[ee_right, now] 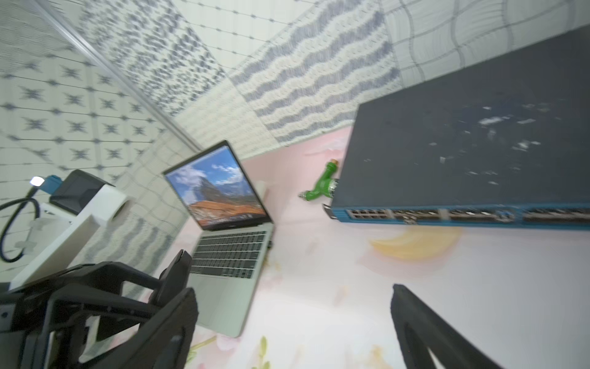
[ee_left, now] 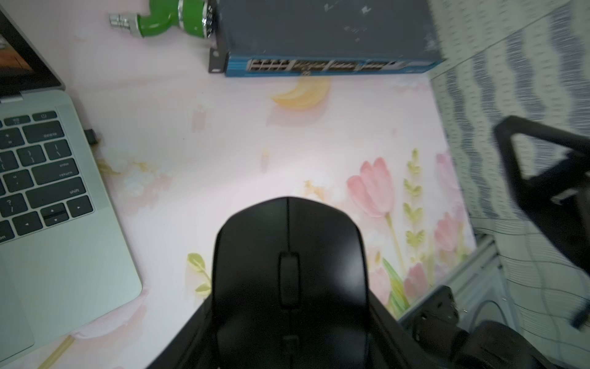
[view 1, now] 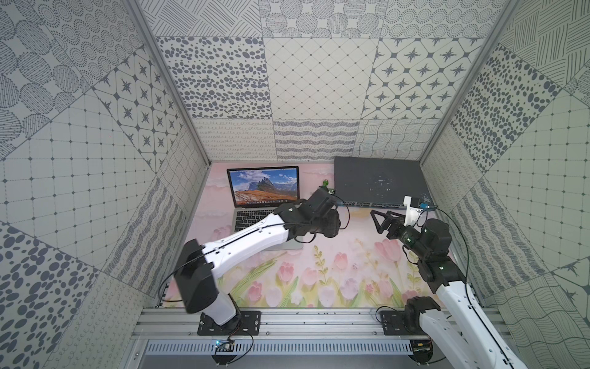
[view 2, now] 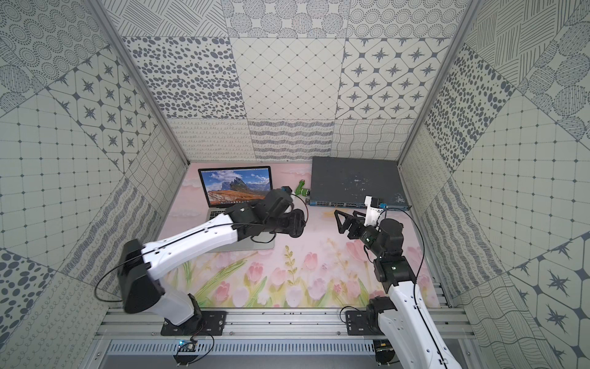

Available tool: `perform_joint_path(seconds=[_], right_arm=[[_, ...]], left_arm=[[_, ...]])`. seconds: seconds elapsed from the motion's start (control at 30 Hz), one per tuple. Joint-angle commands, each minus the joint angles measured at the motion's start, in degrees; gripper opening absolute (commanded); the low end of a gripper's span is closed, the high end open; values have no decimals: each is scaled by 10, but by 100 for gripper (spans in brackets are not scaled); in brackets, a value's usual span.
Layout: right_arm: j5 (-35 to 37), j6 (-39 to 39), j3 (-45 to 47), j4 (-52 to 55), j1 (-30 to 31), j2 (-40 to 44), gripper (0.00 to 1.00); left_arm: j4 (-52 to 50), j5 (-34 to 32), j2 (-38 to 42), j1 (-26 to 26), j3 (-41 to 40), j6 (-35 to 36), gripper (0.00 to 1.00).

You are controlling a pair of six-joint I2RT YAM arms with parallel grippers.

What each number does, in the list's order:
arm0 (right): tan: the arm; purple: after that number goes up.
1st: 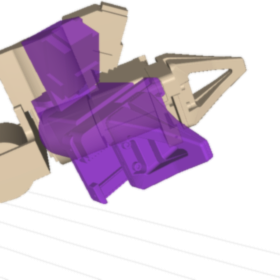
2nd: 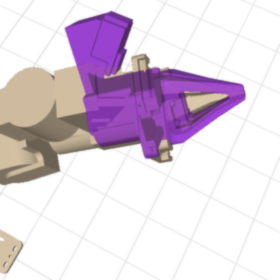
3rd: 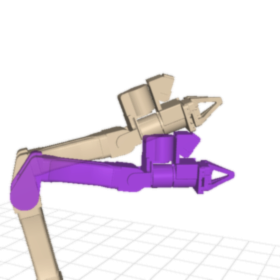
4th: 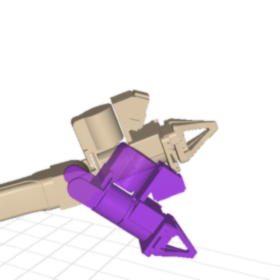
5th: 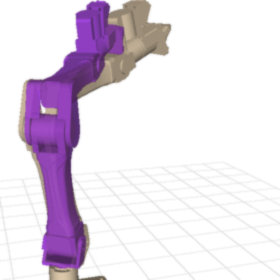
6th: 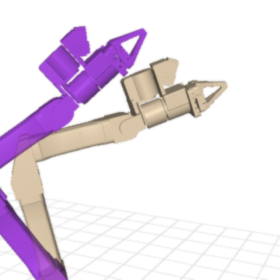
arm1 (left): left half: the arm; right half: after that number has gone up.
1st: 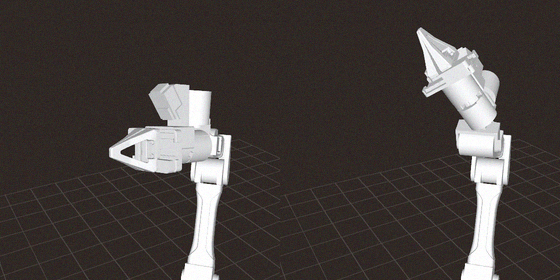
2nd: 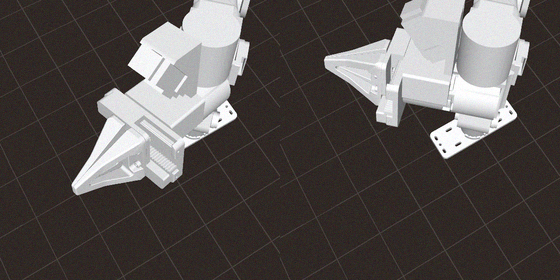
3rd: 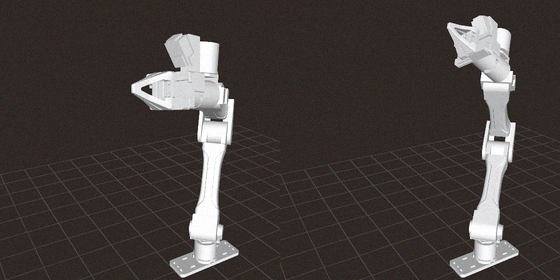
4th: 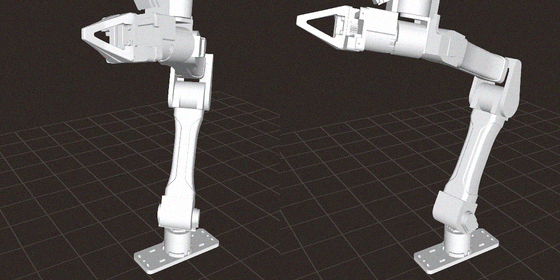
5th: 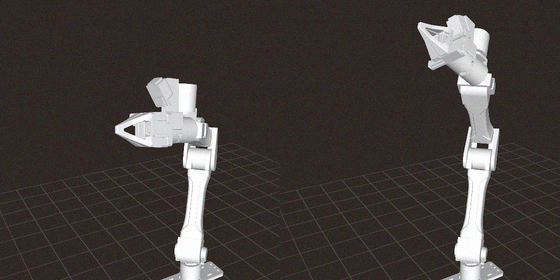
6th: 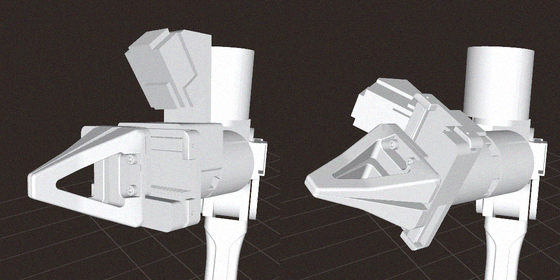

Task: Remove the wireless mouse receiver from the laptop
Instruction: Pick up the mouse from the center of the board.

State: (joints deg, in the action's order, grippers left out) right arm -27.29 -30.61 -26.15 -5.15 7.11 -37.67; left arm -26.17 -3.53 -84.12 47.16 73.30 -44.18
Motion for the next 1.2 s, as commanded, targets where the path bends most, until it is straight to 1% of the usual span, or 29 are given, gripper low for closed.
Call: perform_joint_path(seconds=[0.0,0.03,0.07,0.13,0.2,0.27,0.3,0.33,0.4,0.47,0.53,0.6,0.63,0.67,0.73,0.8,0.9,0.97,1.03,1.17], right_arm=[[-139,-87,35,-221,15,14,97],[-149,-89,47,-265,26,15,97],[-147,-85,57,-296,41,18,96],[-133,-59,73,-332,80,18,94],[-118,6,93,-385,144,19,91],[-89,96,115,-423,217,29,91],[-75,144,126,-436,254,36,91],[-52,196,135,-447,288,41,92],[19,284,138,-436,356,49,92],[88,393,129,-427,428,38,92],[180,500,115,-448,500,4,92],[226,598,87,-465,551,-45,93],[258,630,70,-481,572,-77,92],[290,662,58,-514,587,-108,92],[323,717,36,-576,608,-179,93],[378,746,9,-641,620,-248,91],[432,795,-24,-745,636,-335,91],[459,804,-44,-749,638,-362,90],[461,795,-45,-750,638,-368,90],[451,776,-43,-750,638,-347,88]], left_arm=[[394,146,205,-28,-184,118,51],[403,160,230,-37,-198,113,49],[411,176,250,-47,-209,103,45],[414,189,276,-61,-214,76,40],[445,217,291,-71,-222,54,41],[476,235,301,-75,-230,37,46],[486,236,305,-76,-233,28,47],[495,234,307,-76,-235,19,47],[514,217,309,-77,-243,-10,47],[541,195,309,-77,-258,-51,48],[574,171,305,-77,-279,-96,48],[628,151,298,-77,-307,-134,48],[655,139,295,-77,-322,-153,48],[679,131,290,-77,-332,-172,48],[722,131,282,-77,-346,-192,48],[728,129,283,-77,-349,-202,48],[728,124,291,-77,-357,-202,47],[728,117,299,-77,-364,-202,47],[725,112,306,-77,-370,-201,47],[720,103,320,-77,-380,-203,47]])
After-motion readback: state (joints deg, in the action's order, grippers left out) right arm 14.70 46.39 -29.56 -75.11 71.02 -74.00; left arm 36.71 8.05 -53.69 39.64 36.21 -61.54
